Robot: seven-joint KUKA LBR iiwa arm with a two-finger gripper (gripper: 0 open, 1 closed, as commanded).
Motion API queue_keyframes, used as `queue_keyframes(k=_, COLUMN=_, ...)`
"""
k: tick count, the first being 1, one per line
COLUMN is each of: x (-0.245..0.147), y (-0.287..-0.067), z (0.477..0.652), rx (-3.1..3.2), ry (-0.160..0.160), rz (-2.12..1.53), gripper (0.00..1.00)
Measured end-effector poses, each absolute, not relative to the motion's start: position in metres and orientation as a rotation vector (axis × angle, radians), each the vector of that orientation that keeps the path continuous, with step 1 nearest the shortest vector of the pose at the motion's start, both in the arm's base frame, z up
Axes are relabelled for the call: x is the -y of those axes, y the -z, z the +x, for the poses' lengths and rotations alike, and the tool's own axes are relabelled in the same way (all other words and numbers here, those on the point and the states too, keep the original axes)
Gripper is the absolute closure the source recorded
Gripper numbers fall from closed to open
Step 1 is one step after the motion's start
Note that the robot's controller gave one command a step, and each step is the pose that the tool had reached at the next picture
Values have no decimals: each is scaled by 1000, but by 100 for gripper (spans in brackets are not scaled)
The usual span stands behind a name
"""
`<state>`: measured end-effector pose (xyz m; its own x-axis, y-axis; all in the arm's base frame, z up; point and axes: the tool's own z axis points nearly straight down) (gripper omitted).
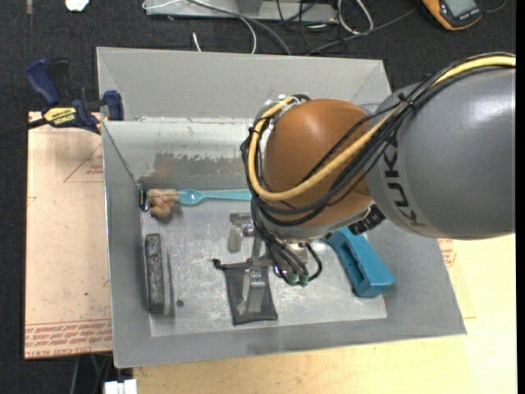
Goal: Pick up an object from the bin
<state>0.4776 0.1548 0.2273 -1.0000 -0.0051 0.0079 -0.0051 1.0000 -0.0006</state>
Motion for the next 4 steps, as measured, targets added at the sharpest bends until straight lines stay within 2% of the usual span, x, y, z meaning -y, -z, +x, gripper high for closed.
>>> queue_keyframes(k=1, x=-154, y=-231, z=478, rx=3139, ry=1, rz=3, gripper=0)
queue_keyframes(k=2, x=-184, y=-272, z=487, rx=3117, ry=0, rz=370, gripper=0)
queue_keyframes(k=3, x=-167, y=-222, z=495, rx=3130, ry=5, rz=303, gripper=0)
queue_keyframes(k=4, x=-198, y=-232, z=498, rx=3147, ry=11, rz=-31, gripper=0)
